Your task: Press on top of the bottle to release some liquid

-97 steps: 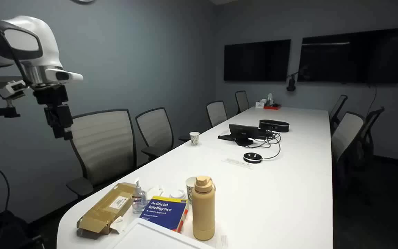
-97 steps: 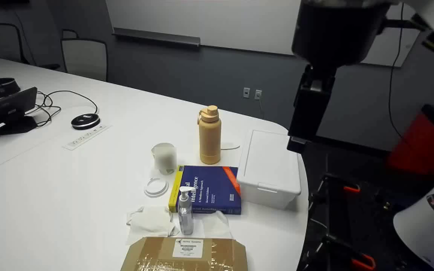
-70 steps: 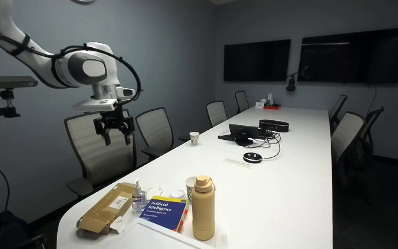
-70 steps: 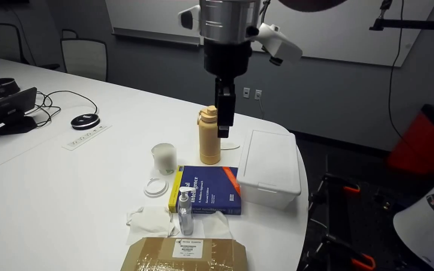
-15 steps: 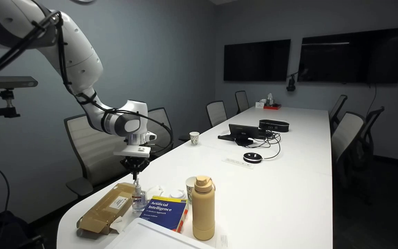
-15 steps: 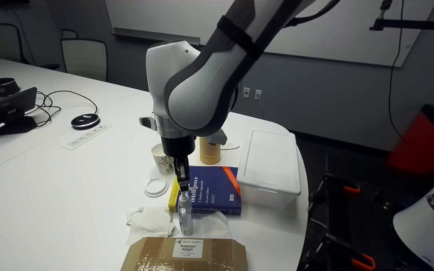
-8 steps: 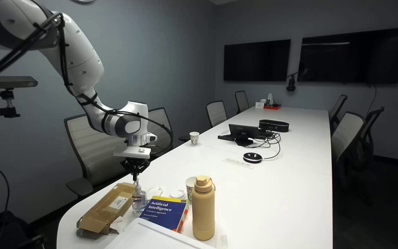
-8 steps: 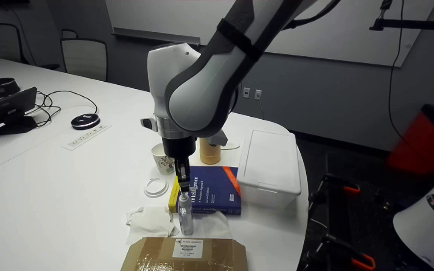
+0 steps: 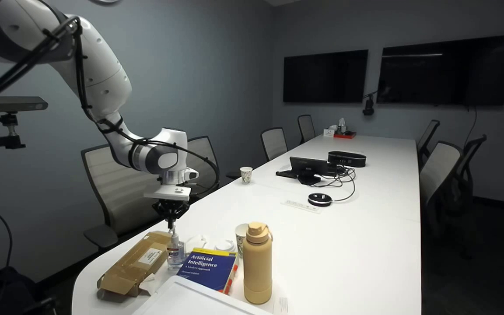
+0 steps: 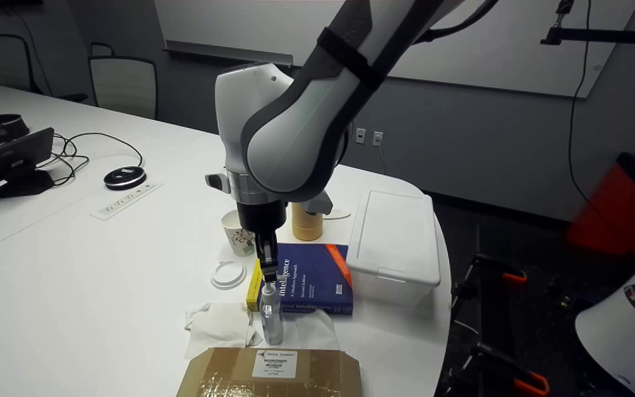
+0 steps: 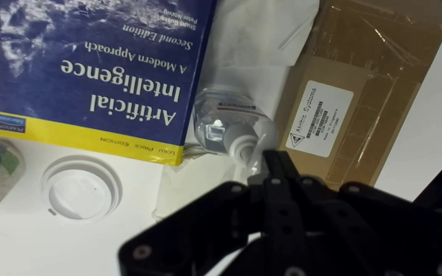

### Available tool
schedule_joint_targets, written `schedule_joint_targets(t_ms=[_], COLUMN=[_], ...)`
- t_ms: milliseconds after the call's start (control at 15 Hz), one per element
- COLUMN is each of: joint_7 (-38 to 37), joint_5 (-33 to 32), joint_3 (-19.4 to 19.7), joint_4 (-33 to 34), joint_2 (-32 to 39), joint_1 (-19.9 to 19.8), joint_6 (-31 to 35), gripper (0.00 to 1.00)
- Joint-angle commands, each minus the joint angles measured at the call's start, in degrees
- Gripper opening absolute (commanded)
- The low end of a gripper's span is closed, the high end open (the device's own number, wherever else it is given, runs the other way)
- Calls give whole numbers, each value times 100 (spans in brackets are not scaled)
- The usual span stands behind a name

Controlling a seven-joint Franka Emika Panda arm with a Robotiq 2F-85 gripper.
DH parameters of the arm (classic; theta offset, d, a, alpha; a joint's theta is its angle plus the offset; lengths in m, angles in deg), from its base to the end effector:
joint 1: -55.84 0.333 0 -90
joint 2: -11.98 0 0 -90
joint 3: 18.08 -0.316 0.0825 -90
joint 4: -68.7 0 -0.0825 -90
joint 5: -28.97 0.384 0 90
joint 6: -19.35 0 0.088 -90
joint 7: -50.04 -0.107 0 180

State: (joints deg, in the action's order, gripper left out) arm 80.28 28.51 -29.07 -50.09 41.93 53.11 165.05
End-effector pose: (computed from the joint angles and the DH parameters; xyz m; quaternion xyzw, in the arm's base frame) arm 0.5766 0.0844 0.1740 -0.9455 -0.3216 0.0127 0.0490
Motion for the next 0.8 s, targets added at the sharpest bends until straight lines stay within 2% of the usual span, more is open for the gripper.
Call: schedule_joint_targets(t_ms=[0, 733], joint_7=[-27, -46], joint_5=[-53, -89], joint_3=[-6, 31], joint_4=[-34, -113], joint_2=[87, 182], joint_1=[11, 15], joint_6=[139, 208], gripper=[0, 0])
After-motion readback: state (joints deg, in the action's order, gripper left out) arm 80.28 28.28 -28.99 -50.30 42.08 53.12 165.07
